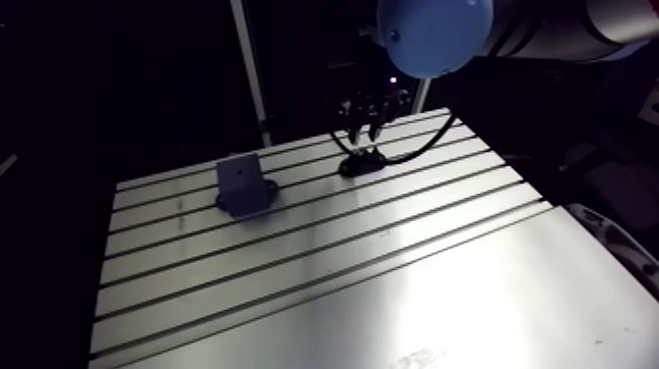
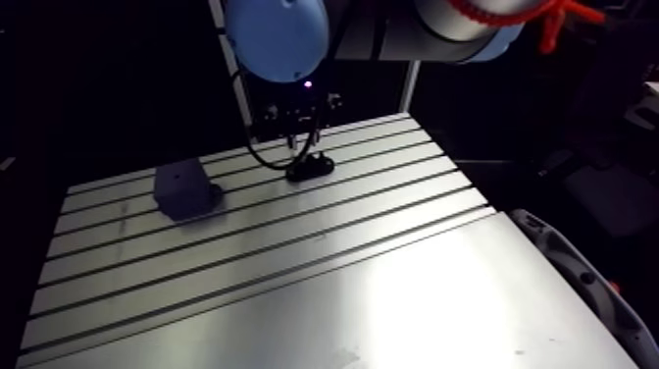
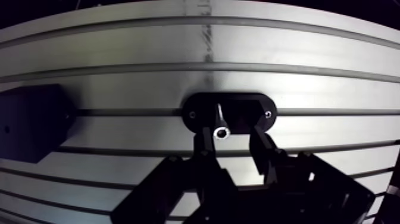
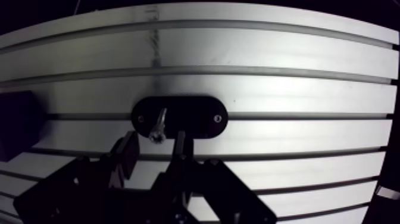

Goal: Pick up the M10 bolt and insert it into the hole until fully seated.

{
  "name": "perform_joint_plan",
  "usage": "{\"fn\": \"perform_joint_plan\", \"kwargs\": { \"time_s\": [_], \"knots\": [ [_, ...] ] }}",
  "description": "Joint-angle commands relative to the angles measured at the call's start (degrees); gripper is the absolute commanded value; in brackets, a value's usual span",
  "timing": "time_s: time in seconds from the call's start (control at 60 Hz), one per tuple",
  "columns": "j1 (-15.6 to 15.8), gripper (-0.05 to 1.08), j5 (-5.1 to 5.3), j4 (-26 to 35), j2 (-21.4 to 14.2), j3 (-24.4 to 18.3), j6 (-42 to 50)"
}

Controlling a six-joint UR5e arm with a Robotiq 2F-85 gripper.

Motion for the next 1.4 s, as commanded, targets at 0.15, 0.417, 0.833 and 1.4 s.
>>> {"fn": "perform_joint_plan", "kwargs": {
  "time_s": [0.15,0.417,0.833,1.4],
  "knots": [
    [0.07,0.55,0.03,-0.02,0.59,0.02,0.01],
    [0.07,0.55,-0.06,-0.02,0.84,-0.04,0.01],
    [0.16,0.55,-0.06,-0.02,1.3,-0.05,0.01],
    [0.24,0.55,-0.06,-0.02,1.74,-0.14,0.08]
  ]
}}
